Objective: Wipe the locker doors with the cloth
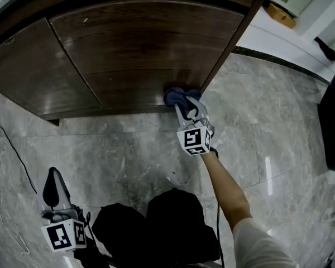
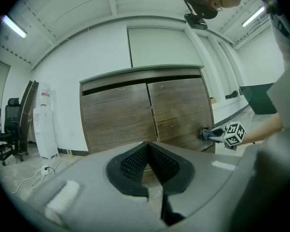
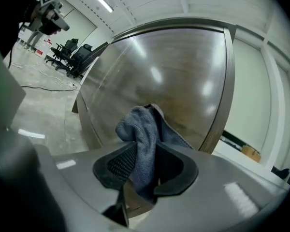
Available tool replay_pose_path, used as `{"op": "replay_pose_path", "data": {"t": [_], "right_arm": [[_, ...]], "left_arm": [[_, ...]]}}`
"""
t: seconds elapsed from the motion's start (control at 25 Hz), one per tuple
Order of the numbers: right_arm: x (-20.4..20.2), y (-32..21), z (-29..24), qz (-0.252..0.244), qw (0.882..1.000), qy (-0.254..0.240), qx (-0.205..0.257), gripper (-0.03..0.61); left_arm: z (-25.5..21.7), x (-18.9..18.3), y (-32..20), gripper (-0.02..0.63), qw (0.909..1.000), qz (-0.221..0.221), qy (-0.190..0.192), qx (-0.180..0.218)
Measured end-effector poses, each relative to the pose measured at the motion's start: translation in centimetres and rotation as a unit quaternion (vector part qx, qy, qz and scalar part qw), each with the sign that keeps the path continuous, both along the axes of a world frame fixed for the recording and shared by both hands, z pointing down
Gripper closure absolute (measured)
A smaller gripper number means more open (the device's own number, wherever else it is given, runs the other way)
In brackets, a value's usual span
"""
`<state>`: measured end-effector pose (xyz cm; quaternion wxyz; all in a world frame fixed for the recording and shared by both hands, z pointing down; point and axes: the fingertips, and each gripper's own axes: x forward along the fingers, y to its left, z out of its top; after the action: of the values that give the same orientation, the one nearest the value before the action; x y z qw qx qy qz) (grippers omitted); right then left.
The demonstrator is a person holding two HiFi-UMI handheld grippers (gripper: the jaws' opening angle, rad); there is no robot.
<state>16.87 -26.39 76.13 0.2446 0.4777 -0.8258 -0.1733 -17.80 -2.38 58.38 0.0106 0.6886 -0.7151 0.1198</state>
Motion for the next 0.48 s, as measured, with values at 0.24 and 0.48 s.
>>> {"op": "replay_pose_path", "data": {"t": [0.24,0.48], "right_arm": [[-0.5,0.1,6.7,0.007,0.998,0.014,-0.059,0.465],[-1.4,0.0,3.7,-0.01,0.999,0.025,-0.036,0.465]], "left_arm": [[0.5,0.0,0.4,0.612,0.9999,-0.005,-0.006,-0.011],[0.4,0.0,0.4,0.612,0.9999,-0.006,-0.006,-0.011]]}}
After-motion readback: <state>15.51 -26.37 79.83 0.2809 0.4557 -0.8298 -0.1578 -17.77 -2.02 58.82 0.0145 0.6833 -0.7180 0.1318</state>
